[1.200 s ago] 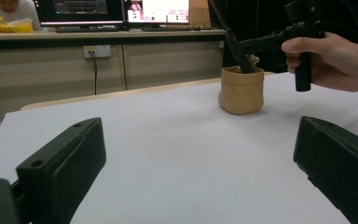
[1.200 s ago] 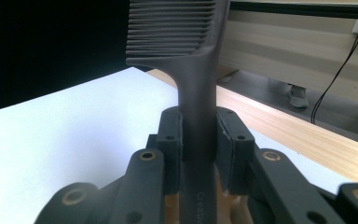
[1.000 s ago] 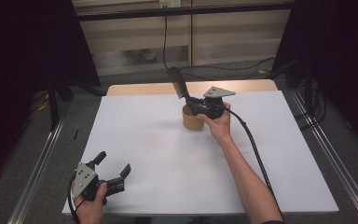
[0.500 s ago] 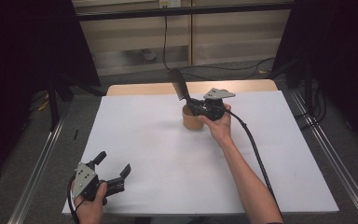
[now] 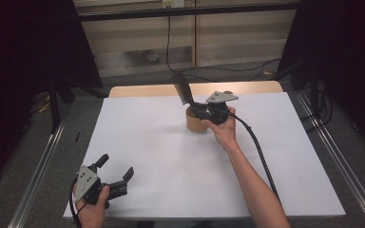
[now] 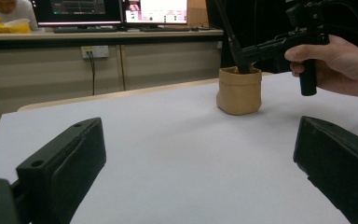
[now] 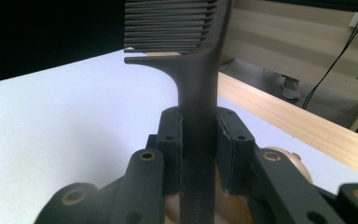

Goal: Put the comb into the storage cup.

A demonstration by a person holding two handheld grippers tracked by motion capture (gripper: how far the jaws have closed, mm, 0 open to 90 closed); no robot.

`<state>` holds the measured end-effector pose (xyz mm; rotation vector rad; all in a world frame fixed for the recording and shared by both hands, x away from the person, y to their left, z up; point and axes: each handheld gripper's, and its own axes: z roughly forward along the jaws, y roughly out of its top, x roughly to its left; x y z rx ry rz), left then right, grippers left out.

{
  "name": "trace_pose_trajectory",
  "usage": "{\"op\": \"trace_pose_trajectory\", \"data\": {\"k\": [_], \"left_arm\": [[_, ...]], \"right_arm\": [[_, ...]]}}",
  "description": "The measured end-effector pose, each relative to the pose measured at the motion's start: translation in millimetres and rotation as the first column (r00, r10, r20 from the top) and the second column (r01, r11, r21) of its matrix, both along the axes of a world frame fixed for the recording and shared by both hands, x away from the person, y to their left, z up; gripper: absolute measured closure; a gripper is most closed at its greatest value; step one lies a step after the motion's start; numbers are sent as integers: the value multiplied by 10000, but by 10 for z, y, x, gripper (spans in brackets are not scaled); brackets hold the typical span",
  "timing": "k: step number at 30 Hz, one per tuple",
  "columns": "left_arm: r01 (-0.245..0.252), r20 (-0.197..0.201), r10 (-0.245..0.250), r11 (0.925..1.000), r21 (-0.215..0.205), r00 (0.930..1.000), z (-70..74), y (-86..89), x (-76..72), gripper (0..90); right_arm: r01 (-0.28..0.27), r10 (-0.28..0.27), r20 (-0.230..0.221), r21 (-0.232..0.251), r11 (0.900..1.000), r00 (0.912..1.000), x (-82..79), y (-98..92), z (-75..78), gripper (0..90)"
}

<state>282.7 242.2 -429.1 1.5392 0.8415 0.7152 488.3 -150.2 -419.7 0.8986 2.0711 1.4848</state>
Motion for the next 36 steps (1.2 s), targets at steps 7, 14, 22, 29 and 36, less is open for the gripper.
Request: {"op": "trace_pose_trajectory", "data": {"k": [7, 14, 22, 29, 36], "left_arm": [[-1, 1, 1, 10000, -12, 10000, -1, -3, 1, 24], [3, -6, -3, 10000, -14, 10000, -1, 0, 0, 24], [-8, -17, 8, 10000, -7, 10000, -2, 1, 2, 24], [-15, -17, 15, 10000, 18, 10000, -3, 0, 2, 24], [-17, -12, 17, 10000, 31, 10000, -2, 1, 2, 24]], "right_arm": [[12, -16, -160, -244, 9997, 9999, -40, -14, -60, 726], [207, -219, -233, -506, 9985, 9995, -71, -9, -90, 723], [245, -260, -371, -412, 9988, 9990, -69, -16, -97, 719], [262, -274, -447, -269, 9993, 9986, -74, -24, -97, 704], [216, -220, -473, -73, 9997, 9986, -92, -37, -78, 661]]}}
